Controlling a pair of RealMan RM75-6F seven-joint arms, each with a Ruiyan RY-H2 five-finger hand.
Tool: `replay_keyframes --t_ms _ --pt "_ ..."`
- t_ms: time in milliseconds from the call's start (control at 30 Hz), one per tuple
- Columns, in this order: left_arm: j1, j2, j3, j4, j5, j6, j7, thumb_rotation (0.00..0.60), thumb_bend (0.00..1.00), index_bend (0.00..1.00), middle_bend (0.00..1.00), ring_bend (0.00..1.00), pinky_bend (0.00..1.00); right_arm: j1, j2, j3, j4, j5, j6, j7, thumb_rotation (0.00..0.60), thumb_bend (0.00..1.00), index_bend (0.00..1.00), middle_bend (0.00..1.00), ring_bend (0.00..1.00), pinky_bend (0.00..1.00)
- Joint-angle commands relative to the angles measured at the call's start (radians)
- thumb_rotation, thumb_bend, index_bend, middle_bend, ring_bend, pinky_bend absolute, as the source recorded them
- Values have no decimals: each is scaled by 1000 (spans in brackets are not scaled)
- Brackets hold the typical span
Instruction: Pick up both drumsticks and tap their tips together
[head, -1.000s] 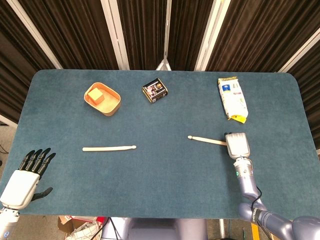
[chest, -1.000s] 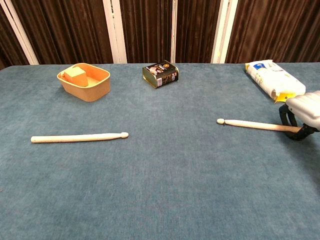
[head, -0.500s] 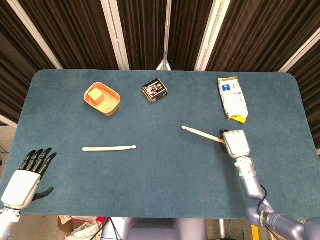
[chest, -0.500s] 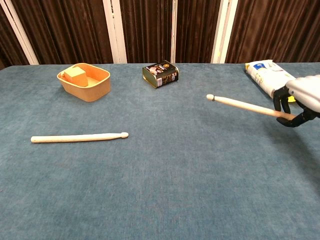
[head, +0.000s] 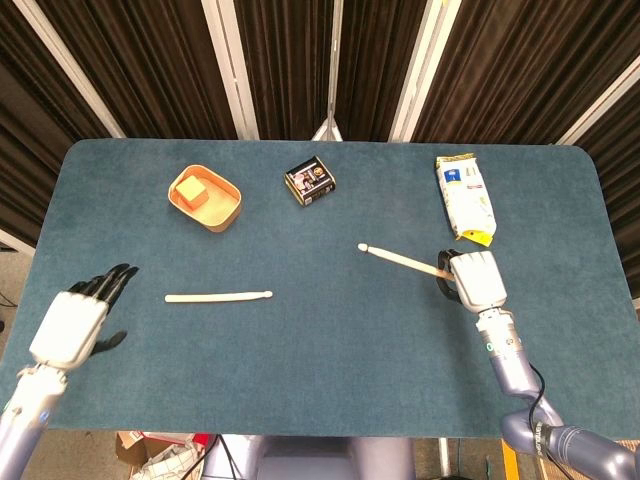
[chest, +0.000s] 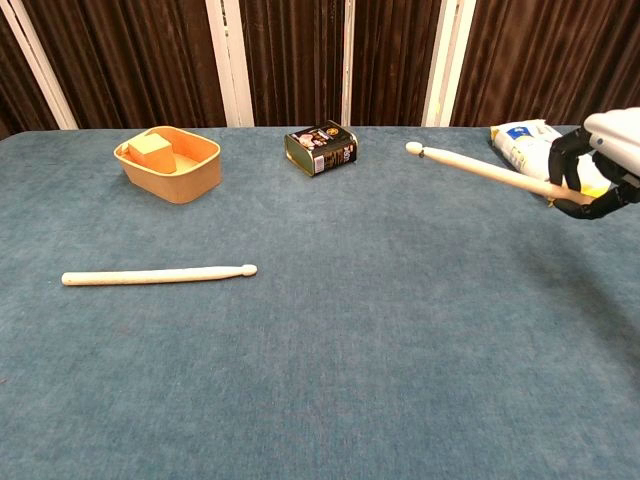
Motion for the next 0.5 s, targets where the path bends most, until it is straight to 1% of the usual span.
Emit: replay_keyframes --t_ms 33,100,200,333,500 --pt "-90 -30 -76 -30 -143 -117 97 600 398 324 393 728 892 -1 8 3 -13 1 3 -5 600 716 791 670 839 797" --pt "-121 -50 -96 -29 -209 -159 143 600 428 336 407 758 922 -1 12 4 -21 0 5 -8 600 716 791 670 838 797" --pt "-172 -90 -114 -15 -311 -215 231 600 459 336 412 769 933 1 18 7 -33 2 6 -14 600 716 791 670 838 797" --pt "-228 -143 -123 22 -423 -264 329 600 509 337 390 775 933 2 25 10 -45 5 5 -22 600 717 791 669 838 797" --pt "-292 -213 -122 65 -568 -310 417 600 513 334 362 775 933 1 33 13 -54 13 4 -29 600 717 791 669 838 797"
